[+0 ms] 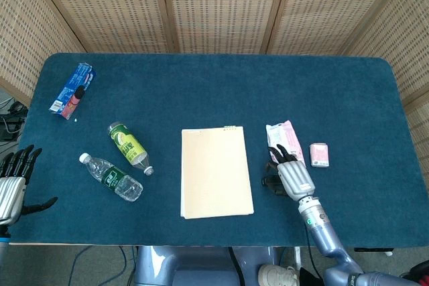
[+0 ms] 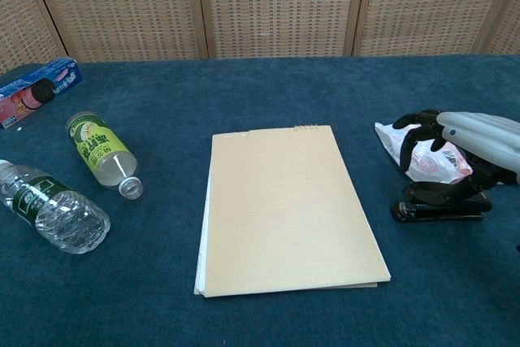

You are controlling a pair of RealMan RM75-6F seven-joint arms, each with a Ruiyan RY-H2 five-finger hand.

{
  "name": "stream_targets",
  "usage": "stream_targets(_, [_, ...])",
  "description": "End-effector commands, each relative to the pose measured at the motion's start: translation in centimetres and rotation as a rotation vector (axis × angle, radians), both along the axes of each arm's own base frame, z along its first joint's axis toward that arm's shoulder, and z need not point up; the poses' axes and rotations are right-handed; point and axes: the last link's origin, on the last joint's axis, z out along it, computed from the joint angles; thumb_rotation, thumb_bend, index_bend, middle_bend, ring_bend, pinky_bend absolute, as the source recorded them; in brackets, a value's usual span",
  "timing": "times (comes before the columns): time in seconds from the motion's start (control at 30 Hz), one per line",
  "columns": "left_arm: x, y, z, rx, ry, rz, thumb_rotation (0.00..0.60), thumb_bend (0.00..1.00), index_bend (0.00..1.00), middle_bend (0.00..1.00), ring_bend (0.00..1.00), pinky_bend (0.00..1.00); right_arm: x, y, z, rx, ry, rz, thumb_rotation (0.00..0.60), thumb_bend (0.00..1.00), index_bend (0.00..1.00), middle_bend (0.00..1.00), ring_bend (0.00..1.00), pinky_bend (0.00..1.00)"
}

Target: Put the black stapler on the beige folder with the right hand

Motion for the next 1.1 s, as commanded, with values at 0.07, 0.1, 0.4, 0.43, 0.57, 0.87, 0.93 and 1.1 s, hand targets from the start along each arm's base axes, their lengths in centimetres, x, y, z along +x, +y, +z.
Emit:
stream_targets(0.07, [0.0,0.0,-0.1,-0.006,0.005,-0.002,0.6,0.05,0.0,0.0,0.0,0.0,-0.2,0.0,0.0,0.004,0.011,-0.005,0.6,0.45,0.46,0.19,0.07,0.31])
stream_targets(0.1, [0.0,0.0,-0.2,-0.006,0.005,-0.003,0.6,0.05,0.0,0.0,0.0,0.0,-0.2,0.0,0.0,0.005,0.013,-0.005,0.6,0.45,0.46,0.19,0.06,0.31])
stream_targets(0.4, [0.1,0.0,-0.2,-0.006,0.004,-0.006,0.6,0.05,0.0,0.0,0.0,0.0,-0.7,-0.1,-0.2,0.028,0.05,-0.028,0.6,0.46,0.44,0.16,0.06,0.31])
stream_targets(0.43, [0.1,0.0,-0.2,-0.006,0.004,-0.007,0.6,0.05,0.0,0.0,0.0,0.0,-0.8,-0.1,-0.2,0.03,0.051,-0.031,0.6,0.46,0.44,0.16,0.06,0.31])
stream_targets(0.57, [0.1,0.0,-0.2,-0.004,0.003,-0.009,0.6,0.05,0.0,0.0,0.0,0.0,-1.3,-0.3,-0.6,0.038,0.061,-0.053,0.6,0.46,0.44,0.16,0.06,0.31])
stream_targets(0.87, [0.2,0.0,-0.2,0.002,0.0,-0.016,0.6,0.05,0.0,0.0,0.0,0.0,-2.5,-0.7,-1.3,0.017,0.051,-0.088,0.6,0.47,0.55,0.24,0.09,0.34])
stream_targets(0.93, [0.2,0.0,-0.2,0.005,-0.002,-0.019,0.6,0.05,0.0,0.0,0.0,0.0,-2.3,-0.8,-1.3,-0.027,0.024,-0.066,0.6,0.5,0.66,0.34,0.19,0.4])
stream_targets(1.1, [0.2,0.0,-0.3,0.005,-0.002,-0.024,0.6,0.05,0.0,0.0,0.0,0.0,-1.1,-1.0,-0.4,-0.1,-0.041,0.016,0.6,0.57,0.8,0.57,0.52,0.64])
